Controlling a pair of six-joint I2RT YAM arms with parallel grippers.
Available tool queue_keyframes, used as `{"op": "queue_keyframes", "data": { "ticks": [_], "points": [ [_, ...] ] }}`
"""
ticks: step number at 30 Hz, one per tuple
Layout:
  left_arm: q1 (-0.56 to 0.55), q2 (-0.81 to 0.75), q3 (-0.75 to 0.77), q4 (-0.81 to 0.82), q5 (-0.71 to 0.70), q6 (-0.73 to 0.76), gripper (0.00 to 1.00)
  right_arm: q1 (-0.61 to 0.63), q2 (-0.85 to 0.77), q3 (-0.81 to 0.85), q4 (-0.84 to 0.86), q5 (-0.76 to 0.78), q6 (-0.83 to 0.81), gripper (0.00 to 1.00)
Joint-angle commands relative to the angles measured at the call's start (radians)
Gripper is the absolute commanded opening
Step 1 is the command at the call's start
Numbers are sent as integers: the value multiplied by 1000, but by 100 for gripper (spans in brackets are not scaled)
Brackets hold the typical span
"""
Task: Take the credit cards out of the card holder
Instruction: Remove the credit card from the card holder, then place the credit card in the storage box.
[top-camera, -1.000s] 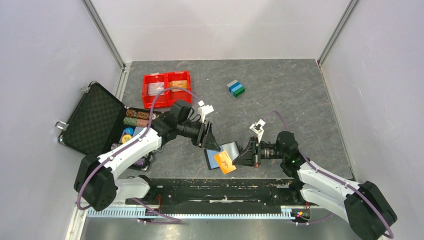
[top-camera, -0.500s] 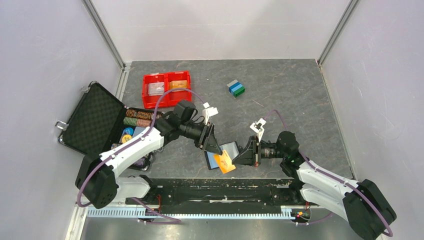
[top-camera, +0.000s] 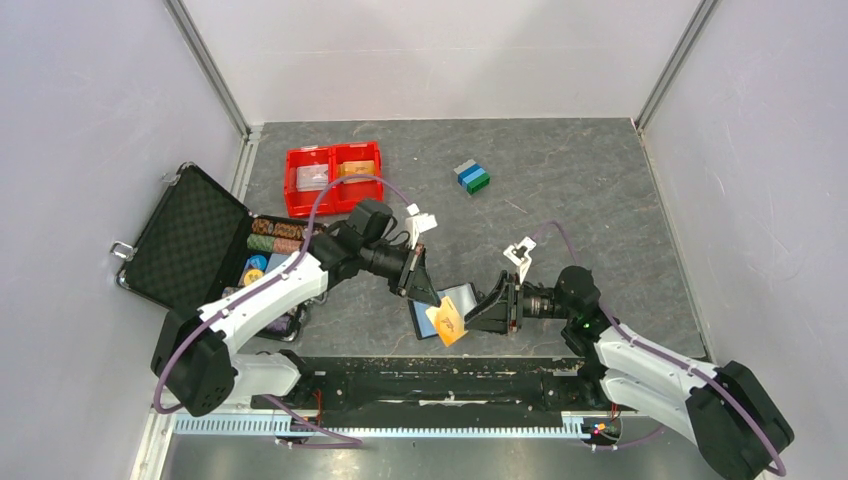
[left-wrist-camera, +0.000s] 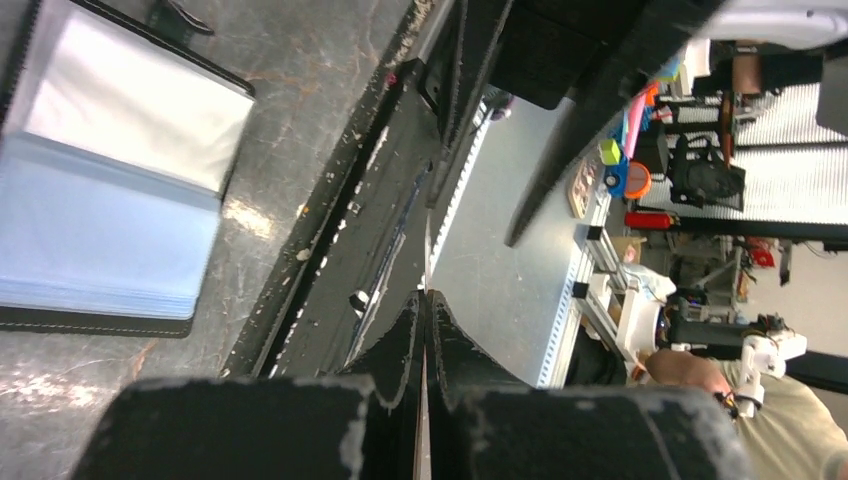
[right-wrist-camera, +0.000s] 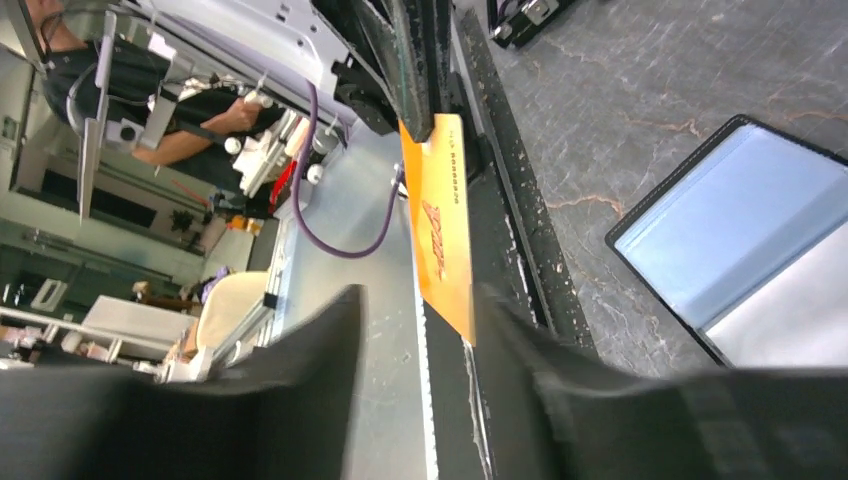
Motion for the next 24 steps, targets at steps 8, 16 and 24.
{"op": "queue_keyframes", "data": {
  "ticks": [8, 16, 24],
  "points": [
    [190, -42, 190, -72, -271, -10, 2, -15, -135, 67, -270, 220, -162, 97],
    [544, 26, 321, -59, -507, -122, 2, -16, -127, 80, -329, 301, -209, 98],
    [610, 196, 452, 36, -764, -142, 2, -16, -52, 126, -323, 274, -227, 98]
  ]
}}
